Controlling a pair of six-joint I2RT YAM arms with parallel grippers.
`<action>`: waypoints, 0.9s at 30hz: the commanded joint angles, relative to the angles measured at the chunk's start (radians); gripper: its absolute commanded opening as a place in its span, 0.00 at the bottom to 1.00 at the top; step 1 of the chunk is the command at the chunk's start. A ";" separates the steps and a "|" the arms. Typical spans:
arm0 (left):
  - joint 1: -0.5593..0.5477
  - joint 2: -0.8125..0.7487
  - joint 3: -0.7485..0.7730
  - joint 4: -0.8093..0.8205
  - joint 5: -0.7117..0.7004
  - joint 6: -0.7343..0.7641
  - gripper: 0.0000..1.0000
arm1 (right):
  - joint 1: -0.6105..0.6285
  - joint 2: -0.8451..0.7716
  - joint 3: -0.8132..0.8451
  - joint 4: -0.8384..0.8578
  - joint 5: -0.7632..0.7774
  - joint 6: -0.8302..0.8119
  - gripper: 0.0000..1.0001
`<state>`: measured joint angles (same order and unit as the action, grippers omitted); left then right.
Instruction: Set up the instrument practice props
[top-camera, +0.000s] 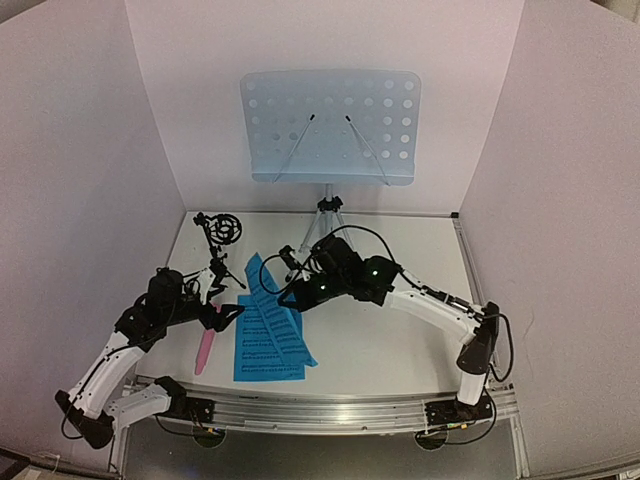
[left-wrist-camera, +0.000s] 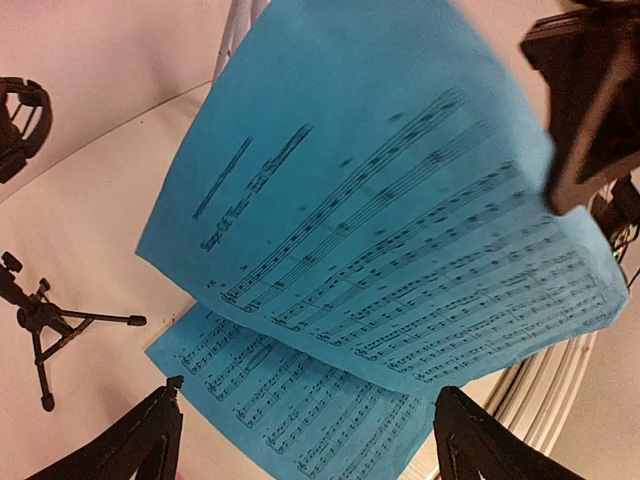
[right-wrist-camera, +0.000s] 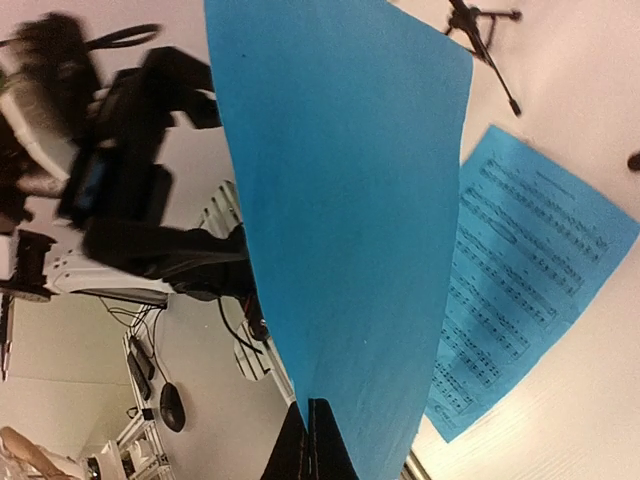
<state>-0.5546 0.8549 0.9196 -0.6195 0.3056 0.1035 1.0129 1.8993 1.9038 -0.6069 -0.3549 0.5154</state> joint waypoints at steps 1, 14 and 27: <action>0.052 -0.019 0.080 0.017 0.099 -0.156 0.87 | 0.014 -0.094 0.185 -0.175 0.051 -0.194 0.00; 0.111 0.076 0.139 0.351 0.500 -0.373 0.94 | 0.015 -0.119 0.514 -0.183 0.009 -0.397 0.00; 0.111 0.139 0.265 0.595 0.604 -0.545 0.77 | 0.012 -0.090 0.582 -0.173 0.023 -0.463 0.00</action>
<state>-0.4477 0.9969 1.1058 -0.1349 0.8483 -0.3649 1.0299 1.7870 2.4630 -0.7799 -0.3508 0.0922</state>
